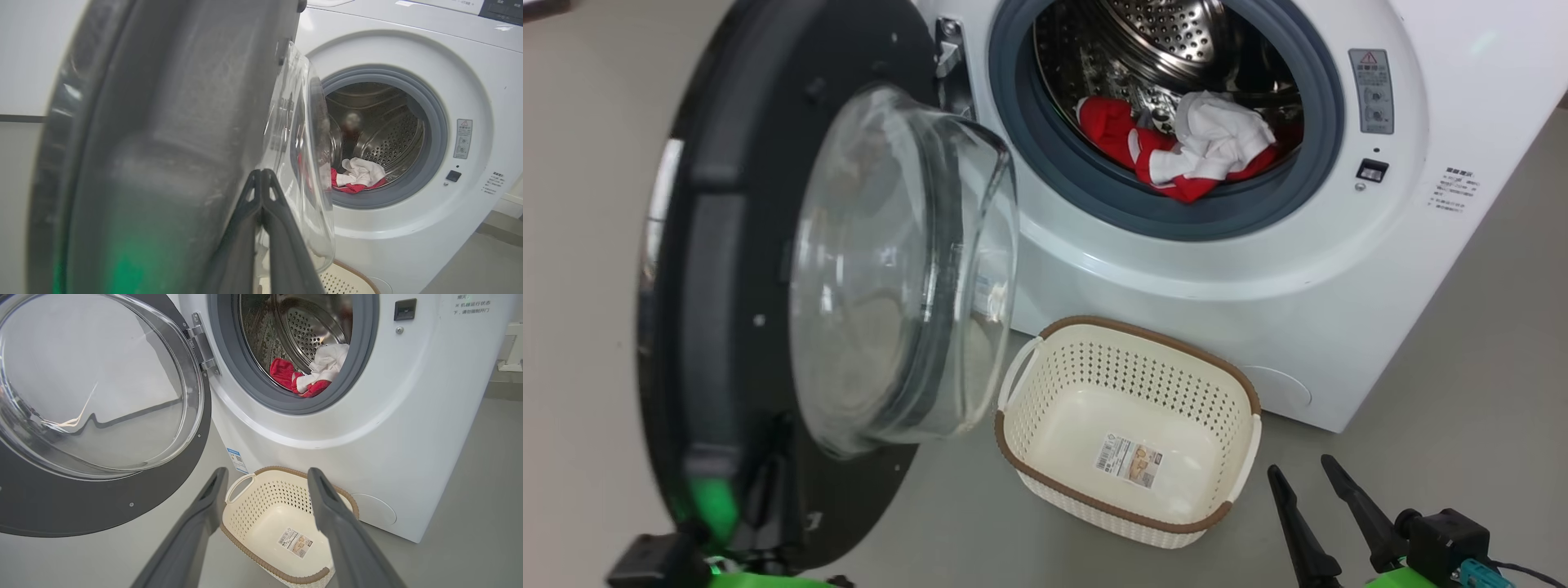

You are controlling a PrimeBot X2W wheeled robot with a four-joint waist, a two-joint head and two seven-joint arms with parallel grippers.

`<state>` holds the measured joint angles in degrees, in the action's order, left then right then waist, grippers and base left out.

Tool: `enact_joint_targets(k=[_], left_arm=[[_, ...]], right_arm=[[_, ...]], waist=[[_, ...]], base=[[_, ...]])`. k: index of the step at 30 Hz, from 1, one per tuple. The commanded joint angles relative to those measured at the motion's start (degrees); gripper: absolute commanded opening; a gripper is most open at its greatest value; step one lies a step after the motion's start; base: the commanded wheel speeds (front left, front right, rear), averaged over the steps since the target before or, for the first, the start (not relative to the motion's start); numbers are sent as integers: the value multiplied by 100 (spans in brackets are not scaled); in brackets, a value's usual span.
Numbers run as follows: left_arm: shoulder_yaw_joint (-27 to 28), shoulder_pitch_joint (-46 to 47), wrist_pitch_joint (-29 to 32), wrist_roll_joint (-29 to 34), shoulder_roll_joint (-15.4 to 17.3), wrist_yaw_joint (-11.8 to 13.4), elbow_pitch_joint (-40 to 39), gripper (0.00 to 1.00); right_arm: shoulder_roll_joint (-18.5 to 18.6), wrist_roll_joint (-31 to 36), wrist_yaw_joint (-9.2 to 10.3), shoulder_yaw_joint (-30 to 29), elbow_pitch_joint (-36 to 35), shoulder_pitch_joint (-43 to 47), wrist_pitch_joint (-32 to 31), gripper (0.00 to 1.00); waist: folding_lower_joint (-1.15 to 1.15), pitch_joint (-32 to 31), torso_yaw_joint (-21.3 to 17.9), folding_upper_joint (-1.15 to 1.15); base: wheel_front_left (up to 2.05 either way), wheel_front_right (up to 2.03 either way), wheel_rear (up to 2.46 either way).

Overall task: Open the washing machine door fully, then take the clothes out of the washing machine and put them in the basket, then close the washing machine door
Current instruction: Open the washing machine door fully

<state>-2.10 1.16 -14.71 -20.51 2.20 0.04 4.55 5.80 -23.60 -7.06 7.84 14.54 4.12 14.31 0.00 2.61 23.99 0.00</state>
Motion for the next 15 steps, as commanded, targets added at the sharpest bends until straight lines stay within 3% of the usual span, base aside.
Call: enact_joint_targets(k=[1,15], left_arm=[[408,228,-29,-8,67,40,-82,0],[2175,877,-29,-56,67,-281,278,0]], right_arm=[[100,32,-43,100,-163,-274,69,100],[202,57,-43,78,-254,-522,69,100]], waist=[[0,56,-57,0],[0,520,-290,0]], base=[[0,0,0],[0,0,0]])
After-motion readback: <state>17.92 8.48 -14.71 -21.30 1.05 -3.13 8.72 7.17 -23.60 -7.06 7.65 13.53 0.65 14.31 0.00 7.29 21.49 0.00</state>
